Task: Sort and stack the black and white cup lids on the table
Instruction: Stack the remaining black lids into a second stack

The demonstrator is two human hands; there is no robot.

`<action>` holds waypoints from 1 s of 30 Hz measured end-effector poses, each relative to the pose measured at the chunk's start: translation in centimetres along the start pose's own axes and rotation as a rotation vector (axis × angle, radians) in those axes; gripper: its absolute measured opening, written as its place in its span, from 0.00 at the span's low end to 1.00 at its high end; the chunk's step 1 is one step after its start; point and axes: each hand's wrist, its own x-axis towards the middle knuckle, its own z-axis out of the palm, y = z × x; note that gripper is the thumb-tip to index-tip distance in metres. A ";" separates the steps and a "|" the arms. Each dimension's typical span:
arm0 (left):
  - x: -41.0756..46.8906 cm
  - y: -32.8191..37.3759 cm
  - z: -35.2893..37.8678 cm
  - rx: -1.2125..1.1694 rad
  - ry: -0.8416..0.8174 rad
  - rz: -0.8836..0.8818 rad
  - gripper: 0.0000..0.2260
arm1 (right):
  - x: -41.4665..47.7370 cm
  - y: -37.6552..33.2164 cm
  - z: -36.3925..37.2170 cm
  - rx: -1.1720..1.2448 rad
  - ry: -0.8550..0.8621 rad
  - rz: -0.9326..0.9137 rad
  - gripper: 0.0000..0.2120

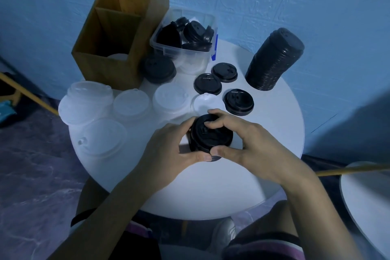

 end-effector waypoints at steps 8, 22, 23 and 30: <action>-0.2 -0.2 0.2 0.034 0.029 -0.026 0.34 | -0.5 0.6 1.4 0.235 0.113 0.056 0.21; -0.3 -0.4 -0.1 -0.024 -0.045 0.022 0.36 | -1.3 1.7 3.7 0.497 0.235 0.117 0.36; -0.3 -0.4 -0.2 -0.038 -0.047 0.035 0.34 | -1.3 1.7 3.8 0.519 0.237 0.116 0.36; -0.6 -0.8 -0.2 -0.067 -0.083 0.012 0.31 | -1.3 2.2 3.7 0.407 0.250 0.104 0.34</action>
